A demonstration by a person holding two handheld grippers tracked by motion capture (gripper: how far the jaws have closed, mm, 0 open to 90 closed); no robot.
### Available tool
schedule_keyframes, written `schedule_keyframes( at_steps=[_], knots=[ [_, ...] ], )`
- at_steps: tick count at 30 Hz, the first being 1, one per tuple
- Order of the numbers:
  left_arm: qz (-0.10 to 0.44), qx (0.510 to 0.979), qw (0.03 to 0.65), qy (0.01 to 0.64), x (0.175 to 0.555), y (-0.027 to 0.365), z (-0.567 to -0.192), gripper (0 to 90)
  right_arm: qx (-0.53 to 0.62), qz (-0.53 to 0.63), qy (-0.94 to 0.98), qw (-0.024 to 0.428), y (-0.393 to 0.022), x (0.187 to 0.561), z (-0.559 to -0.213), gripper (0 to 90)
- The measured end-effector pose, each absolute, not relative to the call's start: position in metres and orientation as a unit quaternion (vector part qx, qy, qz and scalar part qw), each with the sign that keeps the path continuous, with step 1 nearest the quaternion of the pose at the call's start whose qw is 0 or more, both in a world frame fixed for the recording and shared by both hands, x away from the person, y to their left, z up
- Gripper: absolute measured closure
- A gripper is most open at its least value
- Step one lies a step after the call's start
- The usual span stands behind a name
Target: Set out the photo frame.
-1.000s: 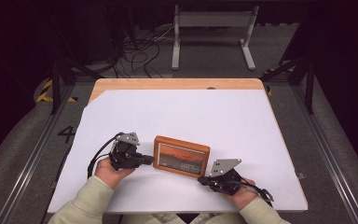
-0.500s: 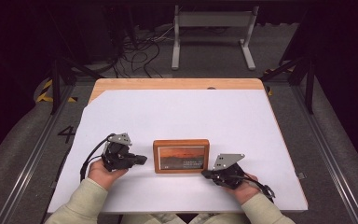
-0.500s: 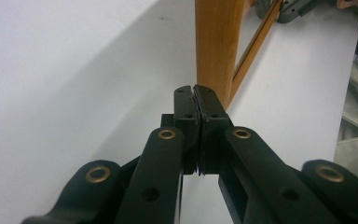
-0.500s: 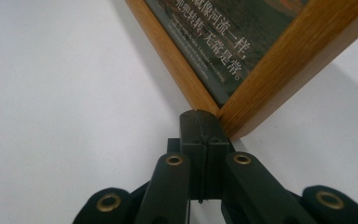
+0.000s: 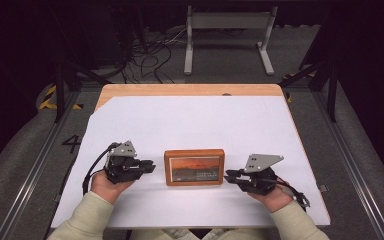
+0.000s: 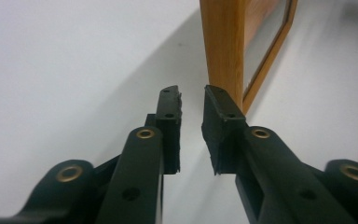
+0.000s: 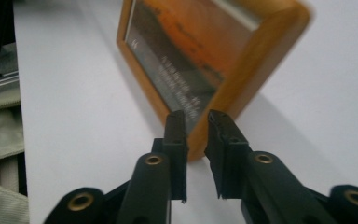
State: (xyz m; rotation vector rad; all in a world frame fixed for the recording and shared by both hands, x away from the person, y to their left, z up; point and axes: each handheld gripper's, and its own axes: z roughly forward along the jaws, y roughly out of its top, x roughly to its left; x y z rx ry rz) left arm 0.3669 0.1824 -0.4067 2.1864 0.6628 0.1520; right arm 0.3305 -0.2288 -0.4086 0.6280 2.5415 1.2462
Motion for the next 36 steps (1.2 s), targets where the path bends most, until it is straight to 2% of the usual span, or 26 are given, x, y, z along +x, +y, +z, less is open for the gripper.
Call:
schedule_keyframes(
  at_steps=[3,9,18,22,26,31,34,36],
  knots=[
    [0.075,0.864,0.421,0.268,0.367,0.187,-0.404,71.6,0.226,0.435,0.862,0.128,-0.241,0.337,-0.399,68.0],
    [0.087,0.852,0.429,0.286,0.369,0.196,-0.402,66.1,0.254,0.453,0.842,0.144,-0.262,0.348,-0.386,62.4],
    [0.101,0.837,0.438,0.312,0.373,0.215,-0.404,63.6,0.306,0.482,0.806,0.155,-0.298,0.365,-0.381,54.1],
    [0.103,0.827,0.445,0.329,0.375,0.224,-0.405,61.5,0.323,0.485,0.794,0.176,-0.312,0.369,-0.379,49.7],
    [0.105,0.818,0.45,0.342,0.377,0.231,-0.408,58.8,0.341,0.483,0.784,0.192,-0.326,0.374,-0.382,42.2],
    [0.105,0.811,0.454,0.352,0.381,0.237,-0.412,54.6,0.354,0.487,0.775,0.19,-0.341,0.382,-0.39,31.6],
    [0.114,0.806,0.458,0.358,0.385,0.242,-0.416,53.4,0.352,0.488,0.775,0.194,-0.344,0.385,-0.393,28.2],
    [0.117,0.807,0.455,0.359,0.387,0.243,-0.418,51.8,0.357,0.484,0.775,0.193,-0.347,0.39,-0.398,21.0]
  ],
)
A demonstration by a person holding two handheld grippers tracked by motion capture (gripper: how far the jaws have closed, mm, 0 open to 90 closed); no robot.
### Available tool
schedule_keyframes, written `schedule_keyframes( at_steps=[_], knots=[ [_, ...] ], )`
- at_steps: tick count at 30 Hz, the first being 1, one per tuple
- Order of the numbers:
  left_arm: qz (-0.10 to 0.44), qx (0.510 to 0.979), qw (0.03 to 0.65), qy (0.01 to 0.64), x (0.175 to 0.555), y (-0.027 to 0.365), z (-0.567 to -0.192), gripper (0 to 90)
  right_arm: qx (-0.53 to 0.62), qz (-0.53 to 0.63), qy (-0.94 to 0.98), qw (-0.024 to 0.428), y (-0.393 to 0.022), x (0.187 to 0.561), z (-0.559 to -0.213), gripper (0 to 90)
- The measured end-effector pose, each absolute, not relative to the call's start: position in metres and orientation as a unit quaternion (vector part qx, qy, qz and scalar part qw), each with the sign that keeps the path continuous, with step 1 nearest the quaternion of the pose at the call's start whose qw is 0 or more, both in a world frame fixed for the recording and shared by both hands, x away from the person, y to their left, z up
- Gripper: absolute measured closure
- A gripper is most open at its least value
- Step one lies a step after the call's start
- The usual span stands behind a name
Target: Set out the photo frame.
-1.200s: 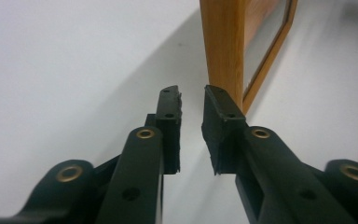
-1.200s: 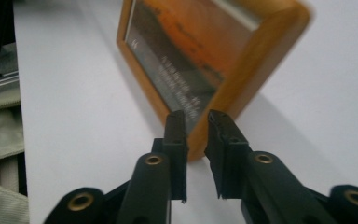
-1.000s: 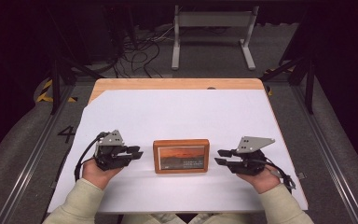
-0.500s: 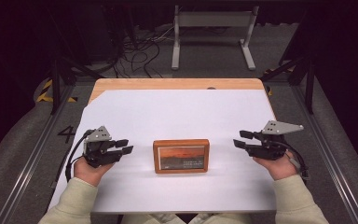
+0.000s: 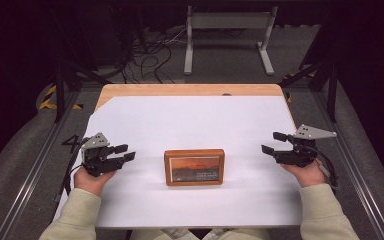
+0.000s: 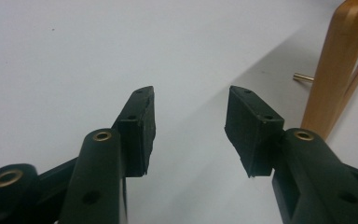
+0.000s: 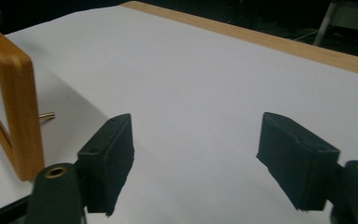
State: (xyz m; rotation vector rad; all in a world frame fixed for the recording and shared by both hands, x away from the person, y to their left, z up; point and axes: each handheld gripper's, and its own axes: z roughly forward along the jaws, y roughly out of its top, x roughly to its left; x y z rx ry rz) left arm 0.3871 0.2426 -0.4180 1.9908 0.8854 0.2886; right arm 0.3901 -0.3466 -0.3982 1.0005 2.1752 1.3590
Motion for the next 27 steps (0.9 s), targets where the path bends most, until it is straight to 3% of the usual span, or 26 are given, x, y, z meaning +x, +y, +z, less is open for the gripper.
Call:
schedule_keyframes(
  at_steps=[1,3,10,21,27],
  knots=[
    [0.117,0.807,0.453,0.36,0.387,0.243,-0.419,51.0,0.368,0.471,0.777,0.197,-0.346,0.392,-0.401,14.2],
    [0.115,0.807,0.452,0.361,0.388,0.242,-0.42,49.9,0.372,0.462,0.782,0.19,-0.346,0.395,-0.406,10.0],
    [0.109,0.818,0.437,0.359,0.392,0.238,-0.427,49.1,0.365,0.441,0.801,0.174,-0.336,0.401,-0.425,0.5],
    [0.107,0.828,0.425,0.35,0.394,0.232,-0.431,48.1,0.353,0.418,0.824,0.15,-0.323,0.4,-0.451,0.0],
    [0.102,0.831,0.42,0.349,0.395,0.229,-0.434,47.7,0.354,0.409,0.826,0.159,-0.318,0.398,-0.454,0.0]
  ],
)
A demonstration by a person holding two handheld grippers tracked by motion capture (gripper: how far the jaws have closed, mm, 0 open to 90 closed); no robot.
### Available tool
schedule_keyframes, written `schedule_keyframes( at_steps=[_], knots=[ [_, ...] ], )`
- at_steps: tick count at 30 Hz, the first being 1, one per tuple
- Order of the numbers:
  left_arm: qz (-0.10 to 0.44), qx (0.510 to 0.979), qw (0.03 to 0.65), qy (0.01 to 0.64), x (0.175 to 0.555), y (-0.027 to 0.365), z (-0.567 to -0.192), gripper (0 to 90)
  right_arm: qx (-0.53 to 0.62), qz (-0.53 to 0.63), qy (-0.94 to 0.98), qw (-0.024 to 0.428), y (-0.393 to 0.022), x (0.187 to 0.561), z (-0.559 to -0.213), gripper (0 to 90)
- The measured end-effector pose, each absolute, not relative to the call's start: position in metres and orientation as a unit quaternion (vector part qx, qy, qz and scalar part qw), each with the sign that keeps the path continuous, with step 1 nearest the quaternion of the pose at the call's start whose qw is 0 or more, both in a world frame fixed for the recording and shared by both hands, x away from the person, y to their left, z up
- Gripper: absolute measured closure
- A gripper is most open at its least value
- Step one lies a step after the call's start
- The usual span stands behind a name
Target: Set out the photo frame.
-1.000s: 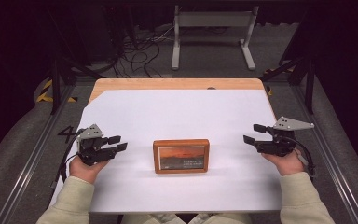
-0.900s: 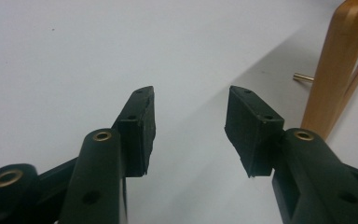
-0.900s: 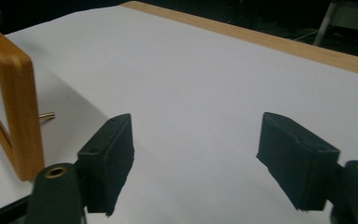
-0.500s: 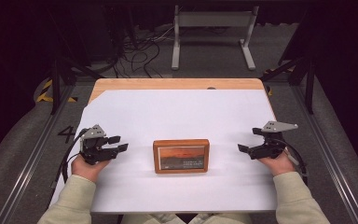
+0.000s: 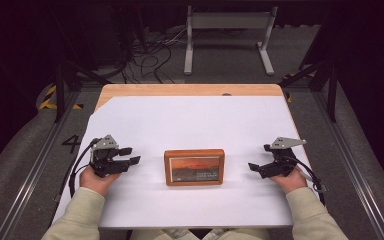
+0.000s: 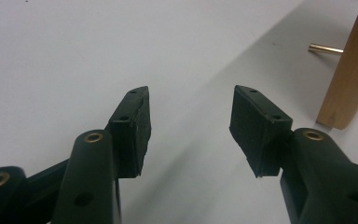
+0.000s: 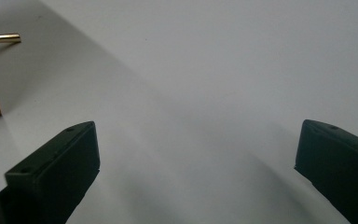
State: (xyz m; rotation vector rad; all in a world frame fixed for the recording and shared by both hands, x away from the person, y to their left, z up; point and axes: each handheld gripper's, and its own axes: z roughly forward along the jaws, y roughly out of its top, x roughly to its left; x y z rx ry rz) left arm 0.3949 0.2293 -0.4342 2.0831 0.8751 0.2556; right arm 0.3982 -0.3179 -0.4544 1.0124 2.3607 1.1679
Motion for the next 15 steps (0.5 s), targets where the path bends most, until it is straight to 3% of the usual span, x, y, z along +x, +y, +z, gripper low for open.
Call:
schedule_keyframes(
  at_steps=[15],
  knots=[
    [0.097,0.833,0.416,0.35,0.3949,0.2274,-0.4354,46.5,0.358,0.402,0.827,0.159,-0.3169,0.3992,-0.4549,0.0]
  ],
)
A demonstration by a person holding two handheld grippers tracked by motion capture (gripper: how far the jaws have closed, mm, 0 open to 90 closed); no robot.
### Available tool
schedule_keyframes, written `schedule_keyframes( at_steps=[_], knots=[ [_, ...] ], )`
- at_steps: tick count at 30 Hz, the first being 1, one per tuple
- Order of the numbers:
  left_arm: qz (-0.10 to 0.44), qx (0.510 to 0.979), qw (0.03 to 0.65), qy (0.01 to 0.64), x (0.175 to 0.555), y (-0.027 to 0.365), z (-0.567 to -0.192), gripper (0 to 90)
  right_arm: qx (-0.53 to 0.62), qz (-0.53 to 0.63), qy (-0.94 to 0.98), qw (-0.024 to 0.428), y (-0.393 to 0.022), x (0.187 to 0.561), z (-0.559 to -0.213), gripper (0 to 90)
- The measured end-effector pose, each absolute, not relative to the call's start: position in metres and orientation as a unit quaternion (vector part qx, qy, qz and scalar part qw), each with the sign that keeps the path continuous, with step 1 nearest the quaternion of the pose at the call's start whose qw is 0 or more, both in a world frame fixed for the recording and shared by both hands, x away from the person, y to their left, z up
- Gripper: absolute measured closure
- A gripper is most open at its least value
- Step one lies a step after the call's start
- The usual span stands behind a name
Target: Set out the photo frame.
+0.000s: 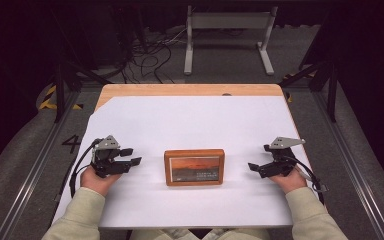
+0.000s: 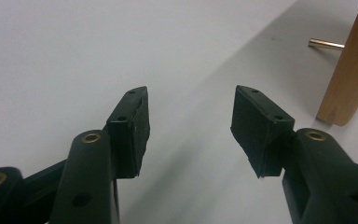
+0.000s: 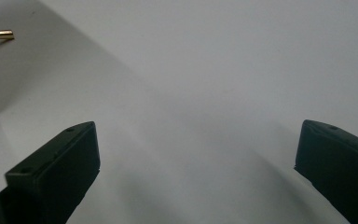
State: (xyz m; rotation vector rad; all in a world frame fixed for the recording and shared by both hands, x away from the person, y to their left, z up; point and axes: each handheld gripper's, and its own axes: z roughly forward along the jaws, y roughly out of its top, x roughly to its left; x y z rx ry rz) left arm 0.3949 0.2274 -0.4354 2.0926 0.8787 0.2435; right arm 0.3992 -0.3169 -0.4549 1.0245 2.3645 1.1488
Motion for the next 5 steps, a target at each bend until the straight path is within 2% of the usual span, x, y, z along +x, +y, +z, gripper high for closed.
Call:
schedule_keyframes(
  at_steps=[5],
  knots=[
    [0.096,0.833,0.417,0.35,0.3952,0.2274,-0.4354,46.1,0.361,0.402,0.826,0.159,-0.3173,0.399,-0.4548,0.0]
  ],
)
